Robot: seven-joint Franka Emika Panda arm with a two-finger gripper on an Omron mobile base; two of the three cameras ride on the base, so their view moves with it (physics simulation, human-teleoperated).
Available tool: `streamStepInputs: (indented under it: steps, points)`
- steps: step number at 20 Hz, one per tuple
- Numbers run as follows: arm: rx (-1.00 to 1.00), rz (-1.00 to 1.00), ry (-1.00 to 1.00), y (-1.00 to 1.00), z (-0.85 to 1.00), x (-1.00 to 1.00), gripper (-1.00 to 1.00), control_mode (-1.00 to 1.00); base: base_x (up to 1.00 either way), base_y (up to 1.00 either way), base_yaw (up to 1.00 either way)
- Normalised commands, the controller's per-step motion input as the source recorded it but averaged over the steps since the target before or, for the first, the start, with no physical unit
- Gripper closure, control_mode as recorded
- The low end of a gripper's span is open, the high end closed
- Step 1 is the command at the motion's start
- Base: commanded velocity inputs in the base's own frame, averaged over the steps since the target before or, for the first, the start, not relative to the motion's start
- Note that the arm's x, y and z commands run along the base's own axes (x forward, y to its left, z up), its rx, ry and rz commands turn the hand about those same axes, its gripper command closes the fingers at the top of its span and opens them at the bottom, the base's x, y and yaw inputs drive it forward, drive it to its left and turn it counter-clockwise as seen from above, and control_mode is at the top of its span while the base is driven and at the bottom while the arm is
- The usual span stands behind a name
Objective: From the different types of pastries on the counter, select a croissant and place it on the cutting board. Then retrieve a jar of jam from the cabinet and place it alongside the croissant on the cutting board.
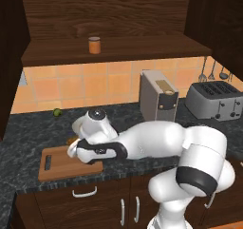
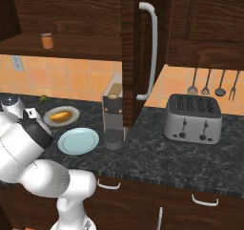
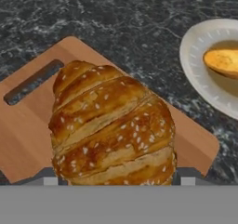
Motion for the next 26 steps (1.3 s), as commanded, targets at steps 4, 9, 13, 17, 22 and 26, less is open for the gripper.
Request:
streamStepInputs:
  steps: [4,9,13,17,22,26]
  points:
    - [0.06,0.05,0.00,0.74,-0.03,0.00,1.00,-1.00,0.00,0.00,0.00]
    - [0.05,0.02,0.00,0.46,-0.33,0.00,1.00,-1.00,0.00,0.00,0.00]
    - [0.04,0.03,0.00,0.43,-0.27,0.00,1.00,-1.00,0.00,0.00,0.00]
    - [0.00,0.00,0.00,0.22,0.00,0.00,1.00,-1.00,0.00,0.00,0.00]
    - [0.00,0.00,0.00,0.11,-0.02,0.00,-1.00,-1.00,0.00,0.00,0.00]
    - [0.00,0.00,0.00,0.00,0.05,0.00,-1.00,-1.00,0.00,0.00,0.00]
